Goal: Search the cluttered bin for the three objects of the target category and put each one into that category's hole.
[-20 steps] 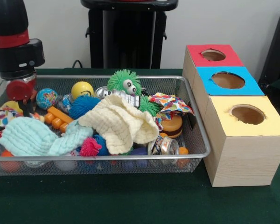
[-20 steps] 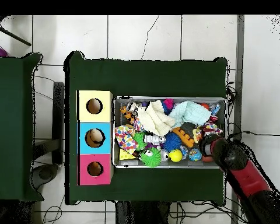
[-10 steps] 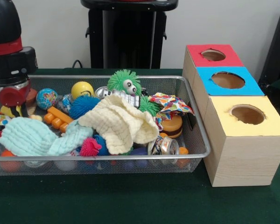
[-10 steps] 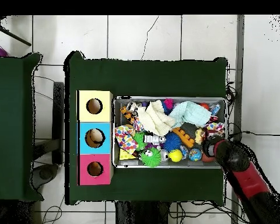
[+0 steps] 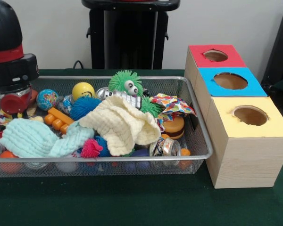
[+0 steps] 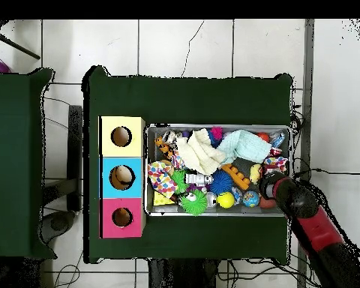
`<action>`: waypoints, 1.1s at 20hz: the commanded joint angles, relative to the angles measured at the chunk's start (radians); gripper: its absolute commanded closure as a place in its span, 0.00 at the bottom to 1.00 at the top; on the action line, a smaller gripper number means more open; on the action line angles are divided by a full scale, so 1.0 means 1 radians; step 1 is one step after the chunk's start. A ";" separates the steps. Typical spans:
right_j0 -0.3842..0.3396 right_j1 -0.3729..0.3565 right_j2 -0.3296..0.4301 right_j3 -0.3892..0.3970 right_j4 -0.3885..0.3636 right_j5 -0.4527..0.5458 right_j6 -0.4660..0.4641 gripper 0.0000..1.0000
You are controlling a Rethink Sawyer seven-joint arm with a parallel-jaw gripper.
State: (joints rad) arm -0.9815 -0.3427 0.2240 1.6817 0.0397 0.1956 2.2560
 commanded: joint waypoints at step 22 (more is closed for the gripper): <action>0.076 0.082 0.021 0.000 -0.043 -0.100 0.080 1.00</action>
State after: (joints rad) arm -0.9616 -0.3392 0.2100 1.6821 0.0245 0.1497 2.2558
